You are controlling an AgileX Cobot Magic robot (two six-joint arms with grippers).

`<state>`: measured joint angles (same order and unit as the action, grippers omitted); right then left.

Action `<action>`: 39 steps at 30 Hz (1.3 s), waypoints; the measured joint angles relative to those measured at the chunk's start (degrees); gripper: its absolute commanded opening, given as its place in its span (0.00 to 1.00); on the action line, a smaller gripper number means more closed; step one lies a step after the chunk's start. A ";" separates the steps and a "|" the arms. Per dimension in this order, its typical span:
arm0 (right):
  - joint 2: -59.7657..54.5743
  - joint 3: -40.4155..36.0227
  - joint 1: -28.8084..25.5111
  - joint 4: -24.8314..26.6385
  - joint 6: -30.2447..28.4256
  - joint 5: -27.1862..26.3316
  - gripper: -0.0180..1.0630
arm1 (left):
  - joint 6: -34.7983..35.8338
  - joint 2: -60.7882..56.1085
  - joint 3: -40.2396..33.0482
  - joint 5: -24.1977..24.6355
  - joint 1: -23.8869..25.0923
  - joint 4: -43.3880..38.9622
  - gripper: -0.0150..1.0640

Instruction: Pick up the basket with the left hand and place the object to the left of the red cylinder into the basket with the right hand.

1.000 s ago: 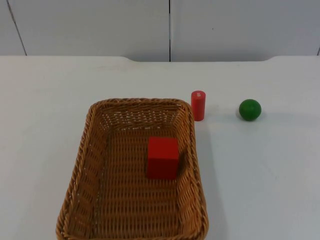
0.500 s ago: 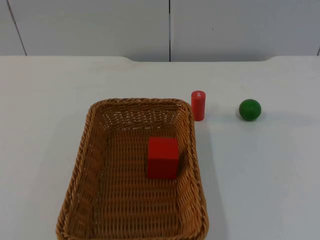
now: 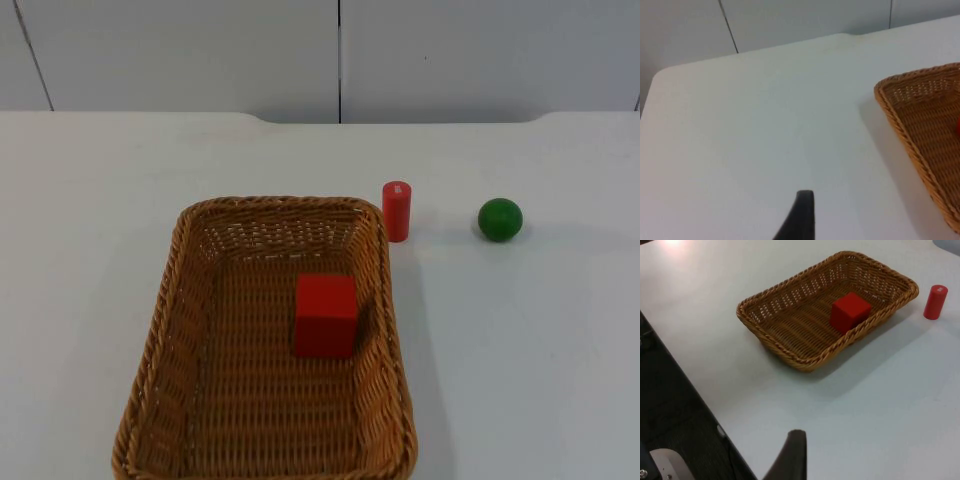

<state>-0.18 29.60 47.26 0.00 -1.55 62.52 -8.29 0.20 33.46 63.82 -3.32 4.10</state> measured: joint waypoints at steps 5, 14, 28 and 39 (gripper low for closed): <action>0.00 0.00 0.00 0.00 0.24 0.00 0.78 | 0.68 0.00 -3.32 -0.12 0.00 0.00 0.79; 0.00 0.00 0.00 0.00 0.33 0.00 0.78 | 4.56 0.00 -4.81 -1.59 0.00 -2.18 0.79; 0.00 0.00 0.00 1.05 1.16 -0.23 0.79 | 6.16 0.00 -4.81 -1.59 0.00 -3.24 0.79; 0.00 0.00 0.00 1.42 1.55 -0.23 0.99 | 6.30 0.00 -4.81 -1.59 0.00 -3.24 0.99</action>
<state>-0.18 29.60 47.26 1.42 0.00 62.29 -1.99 0.20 28.66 62.23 -3.32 0.86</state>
